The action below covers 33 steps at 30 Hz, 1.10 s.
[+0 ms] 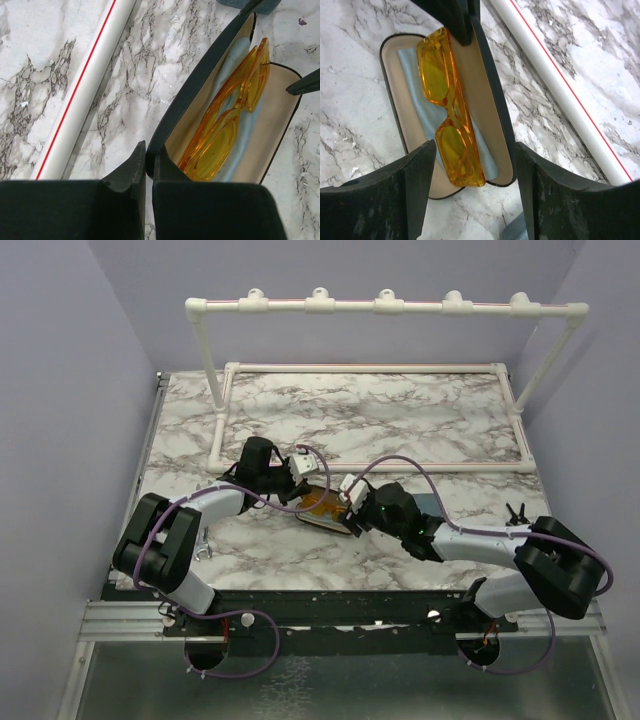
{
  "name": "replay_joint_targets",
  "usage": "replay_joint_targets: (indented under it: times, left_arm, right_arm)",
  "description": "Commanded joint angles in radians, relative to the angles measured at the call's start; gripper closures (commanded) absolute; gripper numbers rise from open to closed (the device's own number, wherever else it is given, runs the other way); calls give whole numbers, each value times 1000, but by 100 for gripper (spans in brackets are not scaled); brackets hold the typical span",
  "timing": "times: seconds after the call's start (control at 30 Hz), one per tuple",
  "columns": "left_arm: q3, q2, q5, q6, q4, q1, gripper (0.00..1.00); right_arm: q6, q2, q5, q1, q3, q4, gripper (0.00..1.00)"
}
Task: Organize the sunglasses
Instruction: Adjust the sunglasses in the sunglasses case.
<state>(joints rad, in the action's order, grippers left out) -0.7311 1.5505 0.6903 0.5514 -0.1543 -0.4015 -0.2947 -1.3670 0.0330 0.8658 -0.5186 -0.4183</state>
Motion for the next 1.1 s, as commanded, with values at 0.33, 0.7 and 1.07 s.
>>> replay_joint_targets:
  times: [0.33,0.7,1.07]
  left_arm:
    - [-22,12,-41,-94,21,-10,100]
    - [-23,10,-25,-81,38,-10,100]
    - [-41,24,-16,-70,58,-11,100]
  right_arm:
    - [-65,-144,-80,93,-15,-185,26]
    - [-206,-217,-112,102,-64,-182,45]
    - [-304,-270,-119,102,-140,-53,53]
